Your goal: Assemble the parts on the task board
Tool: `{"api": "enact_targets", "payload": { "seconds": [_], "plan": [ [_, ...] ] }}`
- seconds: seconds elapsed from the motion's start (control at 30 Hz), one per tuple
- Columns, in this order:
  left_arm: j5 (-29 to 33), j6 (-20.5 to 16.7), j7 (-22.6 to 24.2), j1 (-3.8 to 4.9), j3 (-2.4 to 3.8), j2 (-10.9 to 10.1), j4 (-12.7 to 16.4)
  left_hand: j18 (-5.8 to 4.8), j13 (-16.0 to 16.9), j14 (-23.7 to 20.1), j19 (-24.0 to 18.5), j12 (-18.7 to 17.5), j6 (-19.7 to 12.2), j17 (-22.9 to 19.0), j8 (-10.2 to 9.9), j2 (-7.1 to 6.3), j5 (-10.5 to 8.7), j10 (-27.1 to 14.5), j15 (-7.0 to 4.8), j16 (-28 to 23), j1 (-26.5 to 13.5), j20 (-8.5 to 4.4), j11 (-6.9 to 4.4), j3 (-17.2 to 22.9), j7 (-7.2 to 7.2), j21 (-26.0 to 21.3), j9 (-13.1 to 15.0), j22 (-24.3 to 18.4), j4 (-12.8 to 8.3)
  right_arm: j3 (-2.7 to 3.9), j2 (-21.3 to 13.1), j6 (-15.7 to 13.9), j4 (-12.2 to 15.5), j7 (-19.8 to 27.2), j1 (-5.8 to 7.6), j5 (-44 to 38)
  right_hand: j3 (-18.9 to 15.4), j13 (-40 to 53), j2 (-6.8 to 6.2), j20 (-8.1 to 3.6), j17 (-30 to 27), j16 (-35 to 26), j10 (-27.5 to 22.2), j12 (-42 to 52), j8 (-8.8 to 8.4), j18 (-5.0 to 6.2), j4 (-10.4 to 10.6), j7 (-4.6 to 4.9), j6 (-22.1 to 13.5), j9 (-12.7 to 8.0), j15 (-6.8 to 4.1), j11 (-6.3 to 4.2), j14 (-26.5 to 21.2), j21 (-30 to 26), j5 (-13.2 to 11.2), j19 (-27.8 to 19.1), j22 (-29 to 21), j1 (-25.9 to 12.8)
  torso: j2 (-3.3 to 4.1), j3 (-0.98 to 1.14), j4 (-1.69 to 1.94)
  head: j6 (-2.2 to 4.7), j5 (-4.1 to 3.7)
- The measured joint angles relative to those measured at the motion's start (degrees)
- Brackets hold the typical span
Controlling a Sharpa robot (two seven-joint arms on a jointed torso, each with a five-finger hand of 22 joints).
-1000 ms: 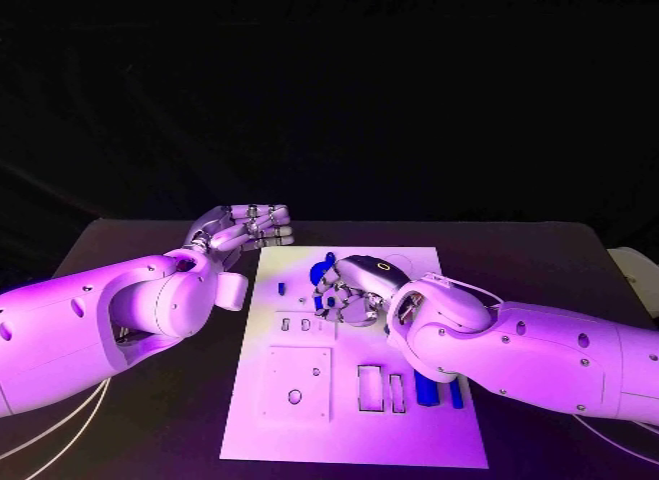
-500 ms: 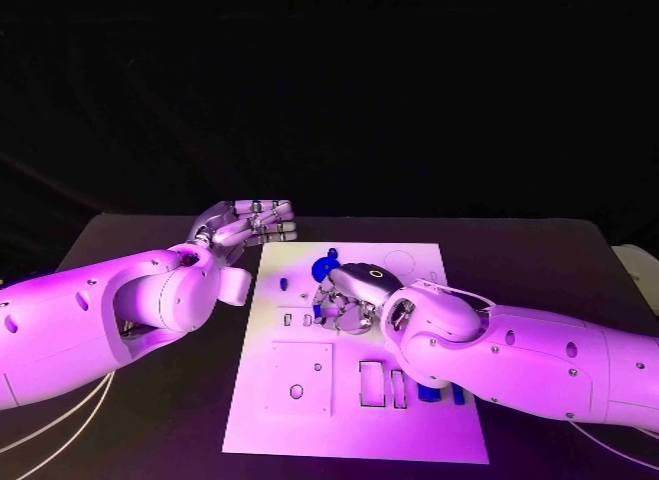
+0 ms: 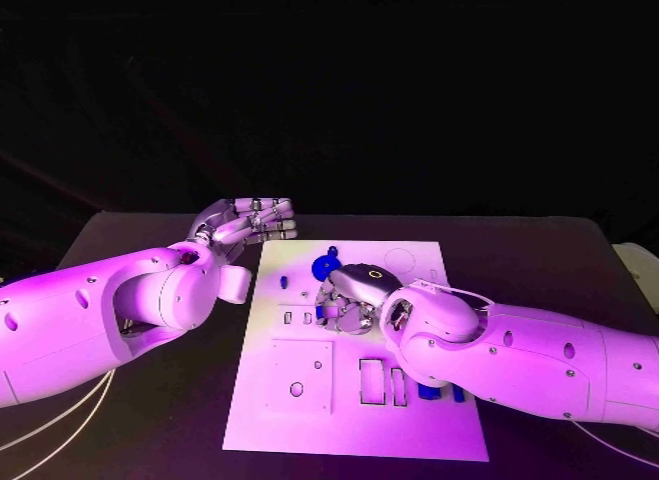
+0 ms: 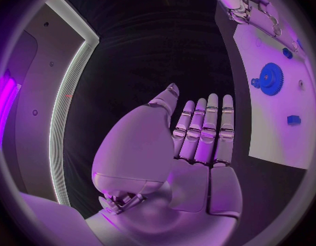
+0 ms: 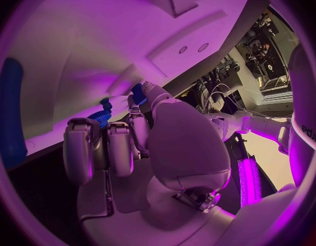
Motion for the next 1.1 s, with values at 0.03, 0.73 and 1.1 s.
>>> {"api": "enact_targets", "payload": {
  "seconds": [0.03, 0.73, 1.1],
  "plan": [
    [0.0, 0.0, 0.0, 0.0, 0.0, 0.0, 0.0, 0.0, 0.0, 0.0, 0.0, 0.0, 0.0, 0.0, 0.0, 0.0, 0.0, 0.0, 0.0, 0.0, 0.0, 0.0, 0.0, 0.0, 0.0, 0.0, 0.0, 0.0, 0.0, 0.01, 0.02, 0.03, -0.01, -0.03, -0.01, -0.09, 0.0, 0.0, 0.0, 0.0, 0.0, 0.0, 0.0, 0.0, 0.0, 0.0, 0.0, 0.0, 0.0, 0.01, 0.0, 0.0, 0.0, 0.0, 0.0, 0.0, 0.0, 0.0, 0.0, 0.0, 0.0, -0.01, 0.01],
    [0.01, 0.04, -0.05, 0.0, 0.0, -0.13, 0.07, 0.0, 0.0, 0.0, 0.0, 0.0, 0.0, 0.0, 0.0, 0.0, 0.0, 0.0, 0.0, 0.0, 0.0, 0.0, 0.0, 0.0, 0.0, 0.0, 0.0, -0.06, 0.0, 0.01, 0.48, 0.31, -0.03, -0.32, -0.13, -0.69, -0.17, 0.0, -0.16, 0.0, -0.01, 0.0, 0.0, 0.0, -0.22, 0.02, 0.14, -0.12, -0.06, 0.31, 0.0, 0.0, 0.0, 0.0, -0.04, 0.0, -0.01, -0.46, -0.02, 0.01, -0.03, -0.32, 0.02],
    [0.02, 0.05, -0.06, 0.0, 0.0, -0.2, 0.11, 0.0, 0.0, 0.0, 0.0, 0.0, 0.0, 0.0, 0.0, 0.0, 0.0, 0.0, 0.0, 0.0, 0.0, 0.0, 0.0, 0.0, 0.0, 0.0, 0.0, -0.06, 0.0, 0.08, 0.64, 0.75, -0.08, -0.51, -0.21, -0.91, -0.33, 0.0, -0.76, 0.0, -0.01, 0.0, 0.0, 0.0, -0.02, 0.02, 0.3, -0.24, 0.04, 0.24, 0.0, 0.0, 0.0, -0.22, -0.04, 0.0, 0.03, -1.06, -0.02, 0.01, -0.01, -0.36, 0.04]
  ]
}}
